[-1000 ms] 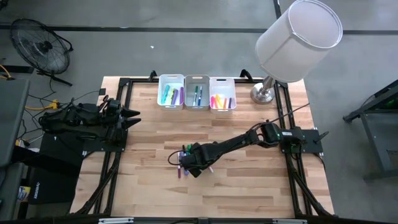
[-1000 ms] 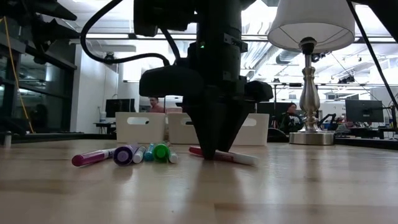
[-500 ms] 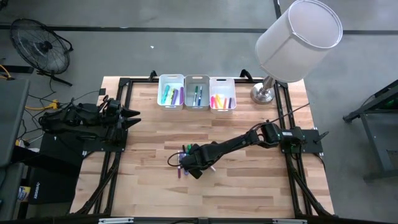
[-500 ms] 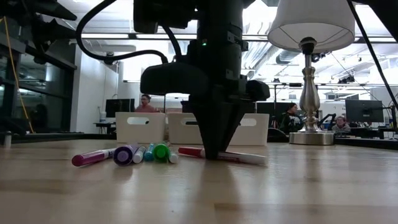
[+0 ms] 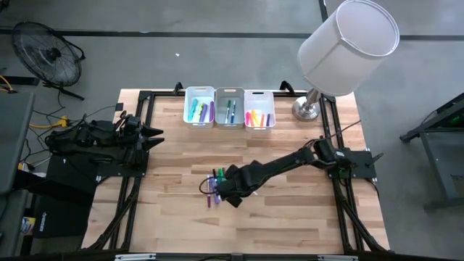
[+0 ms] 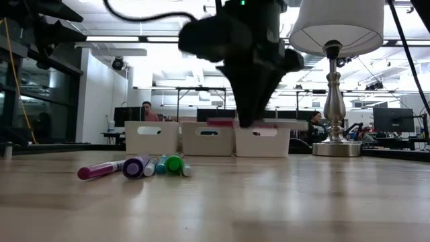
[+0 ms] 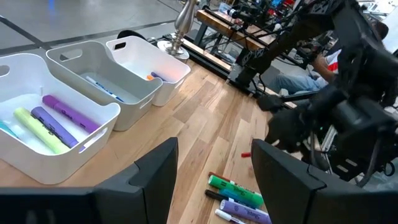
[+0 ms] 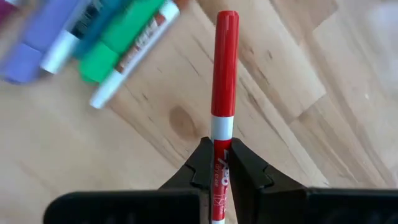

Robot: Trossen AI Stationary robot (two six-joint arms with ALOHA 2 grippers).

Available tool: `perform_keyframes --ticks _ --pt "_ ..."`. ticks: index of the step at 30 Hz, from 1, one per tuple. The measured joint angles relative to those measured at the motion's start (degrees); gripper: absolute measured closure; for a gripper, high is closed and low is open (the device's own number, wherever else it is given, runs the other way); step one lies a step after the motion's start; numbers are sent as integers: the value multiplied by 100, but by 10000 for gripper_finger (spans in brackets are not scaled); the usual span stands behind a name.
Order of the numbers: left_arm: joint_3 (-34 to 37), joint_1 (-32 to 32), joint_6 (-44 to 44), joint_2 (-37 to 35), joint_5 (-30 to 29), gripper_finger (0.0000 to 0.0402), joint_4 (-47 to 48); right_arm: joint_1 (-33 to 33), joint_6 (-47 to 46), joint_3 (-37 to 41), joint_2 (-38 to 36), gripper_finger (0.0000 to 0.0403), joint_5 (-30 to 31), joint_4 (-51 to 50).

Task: Pick & Place Markers
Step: Put the red marker pen into the gray bin

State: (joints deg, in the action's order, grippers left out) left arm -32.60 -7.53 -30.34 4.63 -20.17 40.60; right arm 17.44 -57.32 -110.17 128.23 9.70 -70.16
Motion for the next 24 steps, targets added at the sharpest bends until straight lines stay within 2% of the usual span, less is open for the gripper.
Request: perform_keyframes --ticks 10,17,24 --pt "0 -1 -1 0 0 200 -3 -581 604 -9 -826 385 681 88" --pt "0 -2 -1 1 -1 200 3 -1427 1060 -17 -1082 385 706 641" --pt "0 0 -1 -1 -2 200 3 -2484 1282 -20 -1082 385 406 1496"
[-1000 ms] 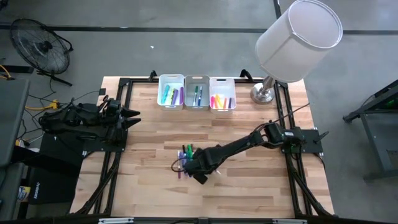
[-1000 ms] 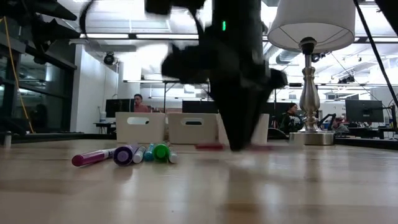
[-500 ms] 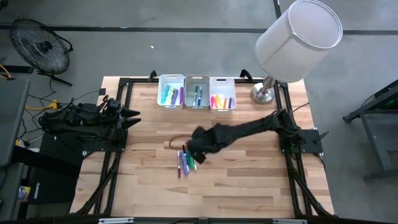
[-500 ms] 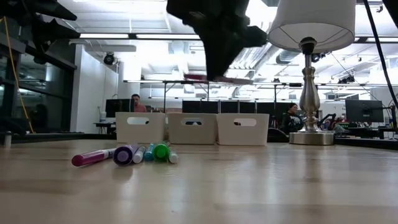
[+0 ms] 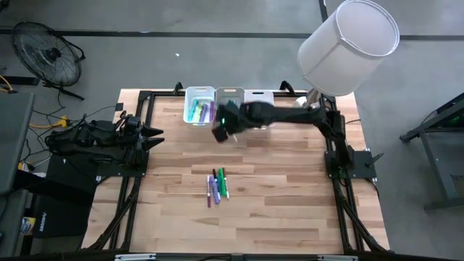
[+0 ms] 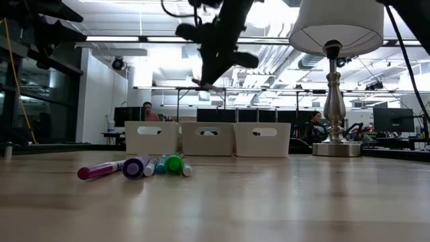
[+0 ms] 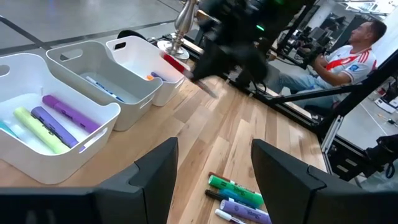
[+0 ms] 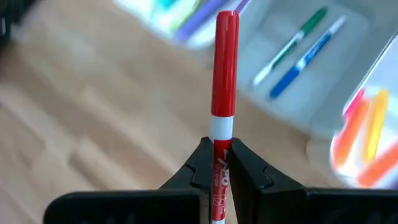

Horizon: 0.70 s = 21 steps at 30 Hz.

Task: Pick & Place Markers
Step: Put the red marker pen into the gray bin

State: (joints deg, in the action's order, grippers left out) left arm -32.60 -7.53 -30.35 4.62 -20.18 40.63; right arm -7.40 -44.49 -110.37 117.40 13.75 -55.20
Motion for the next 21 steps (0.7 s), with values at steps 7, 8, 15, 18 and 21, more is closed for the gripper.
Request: perform_keyframes --ticks 7,8,15,18,21 --pt "1 -2 0 0 1 200 -3 -951 -192 -7 62 385 -44 717" --pt "0 0 0 0 2 200 -1 -1063 -252 -6 96 385 -65 755" --pt "0 0 0 2 2 200 0 -1544 -639 -4 619 385 -567 1146" --pt "0 0 0 0 4 200 -1 -1659 -763 0 869 385 -786 1173" --pt "0 0 0 0 7 200 -1 -1745 -859 2 989 385 -910 1176"
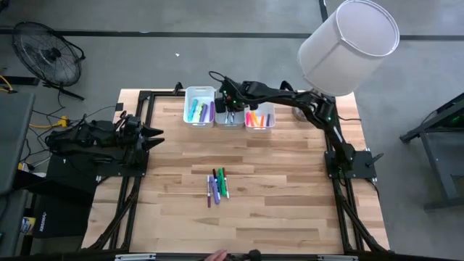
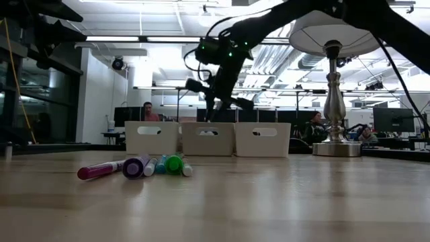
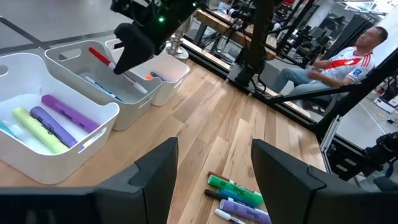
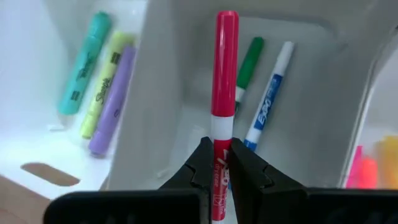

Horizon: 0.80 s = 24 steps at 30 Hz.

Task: Pick & Place Markers
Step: Put the red marker pen into the gray bin, then put the brown marker pen into the gray bin

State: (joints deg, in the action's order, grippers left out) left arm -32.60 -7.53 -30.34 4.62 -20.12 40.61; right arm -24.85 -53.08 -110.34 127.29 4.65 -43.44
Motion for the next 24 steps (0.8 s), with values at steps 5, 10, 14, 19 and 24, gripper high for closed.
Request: perform_keyframes --ticks 5,10,14,19,24 --pt "0 0 1 0 2 200 -2 -69 -70 0 98 374 -54 -102" --pt "1 0 0 0 3 200 -2 -104 4 -6 89 371 -76 -90" --pt "1 0 -1 1 4 200 -2 -104 79 -5 89 359 -64 -79" --pt "1 0 -1 1 7 200 -2 -102 103 -7 87 330 -57 -82" --pt "0 0 -1 0 8 200 -2 -68 106 -5 87 296 2 -81"
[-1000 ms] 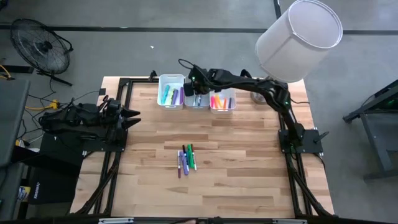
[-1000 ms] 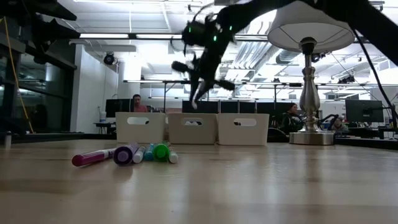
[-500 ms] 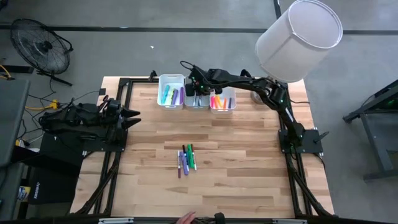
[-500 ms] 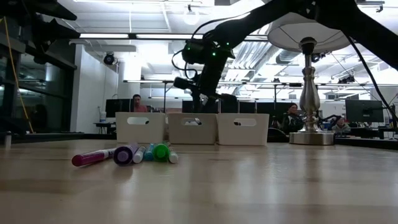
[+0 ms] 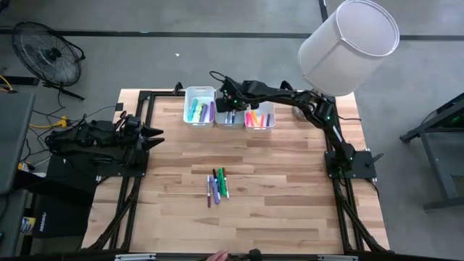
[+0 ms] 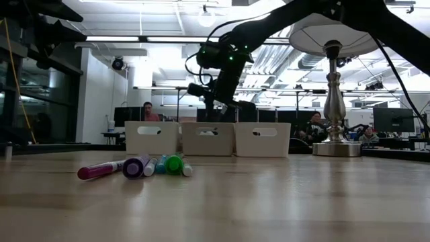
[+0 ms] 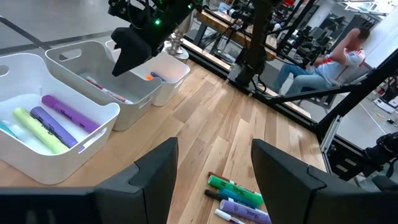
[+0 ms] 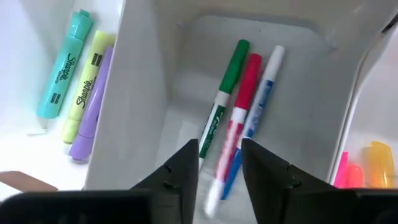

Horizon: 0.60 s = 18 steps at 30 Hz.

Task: Pick & Place Markers
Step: Put the brown marker pen into the gray bin

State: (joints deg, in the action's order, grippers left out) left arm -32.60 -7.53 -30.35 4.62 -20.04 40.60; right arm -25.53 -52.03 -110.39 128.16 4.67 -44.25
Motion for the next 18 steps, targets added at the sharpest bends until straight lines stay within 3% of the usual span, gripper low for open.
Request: perform_keyframes --ticks 7,18 --pt "0 0 1 0 3 200 0 188 294 -1 -289 266 238 86" --pt "0 0 0 2 3 200 2 944 1117 -2 -986 263 440 -721"
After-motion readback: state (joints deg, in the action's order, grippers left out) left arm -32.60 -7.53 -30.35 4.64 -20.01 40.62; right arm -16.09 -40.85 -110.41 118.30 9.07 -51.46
